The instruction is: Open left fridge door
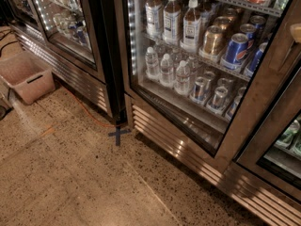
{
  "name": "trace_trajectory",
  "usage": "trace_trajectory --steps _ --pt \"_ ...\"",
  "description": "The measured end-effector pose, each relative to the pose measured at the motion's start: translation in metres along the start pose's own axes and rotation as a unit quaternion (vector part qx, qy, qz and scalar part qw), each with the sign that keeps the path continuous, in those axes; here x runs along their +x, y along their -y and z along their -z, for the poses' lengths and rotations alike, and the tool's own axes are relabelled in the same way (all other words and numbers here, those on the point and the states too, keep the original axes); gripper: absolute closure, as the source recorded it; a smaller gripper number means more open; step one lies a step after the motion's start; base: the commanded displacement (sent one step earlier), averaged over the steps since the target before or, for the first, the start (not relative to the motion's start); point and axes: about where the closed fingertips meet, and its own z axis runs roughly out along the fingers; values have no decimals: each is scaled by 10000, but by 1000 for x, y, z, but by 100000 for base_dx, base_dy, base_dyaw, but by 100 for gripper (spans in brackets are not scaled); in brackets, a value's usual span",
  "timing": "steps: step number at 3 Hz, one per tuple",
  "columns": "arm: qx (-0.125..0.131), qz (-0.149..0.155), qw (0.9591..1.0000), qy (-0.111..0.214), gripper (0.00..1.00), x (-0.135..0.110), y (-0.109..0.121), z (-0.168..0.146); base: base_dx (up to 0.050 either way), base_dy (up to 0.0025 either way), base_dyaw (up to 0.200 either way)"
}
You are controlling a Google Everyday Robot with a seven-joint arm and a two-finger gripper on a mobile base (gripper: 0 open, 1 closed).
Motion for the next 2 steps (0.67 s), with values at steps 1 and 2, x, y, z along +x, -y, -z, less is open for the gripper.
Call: trace_trajectory --steps 1,2 --pt "-85 26 10000 -12 100 0 -5 0 0 0 0" --pt "-86 27 10000 -11 100 1 -5 0 0 0 0"
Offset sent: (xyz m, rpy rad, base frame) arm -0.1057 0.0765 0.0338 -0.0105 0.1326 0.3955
